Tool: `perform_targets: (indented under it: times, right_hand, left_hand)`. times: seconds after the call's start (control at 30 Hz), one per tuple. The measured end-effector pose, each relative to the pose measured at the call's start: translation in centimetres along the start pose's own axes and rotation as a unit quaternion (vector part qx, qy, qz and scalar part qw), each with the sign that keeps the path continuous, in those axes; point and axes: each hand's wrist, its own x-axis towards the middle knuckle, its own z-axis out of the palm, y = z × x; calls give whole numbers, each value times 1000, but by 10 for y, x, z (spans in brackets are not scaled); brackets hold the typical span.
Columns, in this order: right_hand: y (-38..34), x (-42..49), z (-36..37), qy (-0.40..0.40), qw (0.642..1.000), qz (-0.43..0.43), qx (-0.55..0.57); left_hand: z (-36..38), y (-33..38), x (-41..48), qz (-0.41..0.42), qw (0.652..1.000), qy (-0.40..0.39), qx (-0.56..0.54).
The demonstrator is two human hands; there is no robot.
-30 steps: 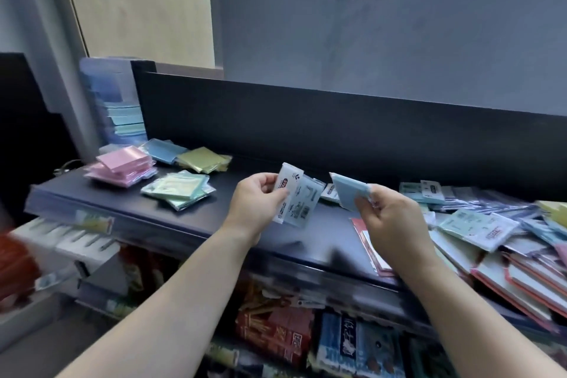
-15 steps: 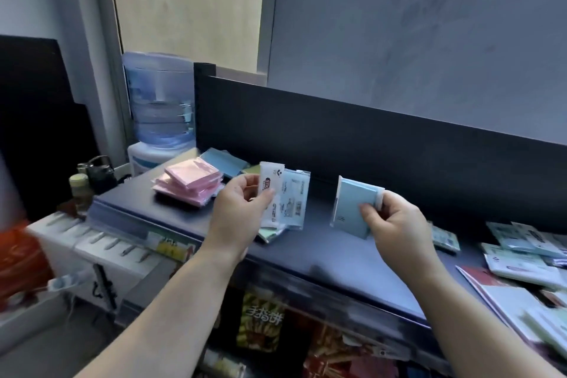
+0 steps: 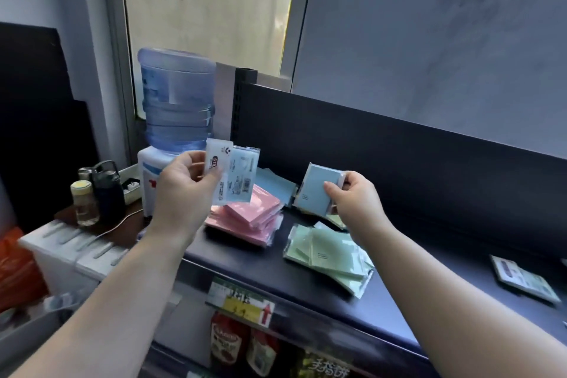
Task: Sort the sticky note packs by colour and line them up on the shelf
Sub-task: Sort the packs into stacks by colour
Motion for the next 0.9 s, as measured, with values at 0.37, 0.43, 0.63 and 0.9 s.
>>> perform_targets:
  times: [0.37,0.43,0.63,0.9]
  right_hand:
    - [-9,70,87,-41,992,113,46]
    - [-8,74,97,-64,991,114,21]
    - [-10,76,94,-72,969,64,-226]
    - [-15,57,64,-78,981,1,-180]
  left_hand:
    - [-15,-15,64,-19,998,-36,41]
    - [-14,-17,70,-15,998,-36,41]
    - [-2,-24,90,-23,997,-61,53]
    - [55,-28,106,149,942,-150,259]
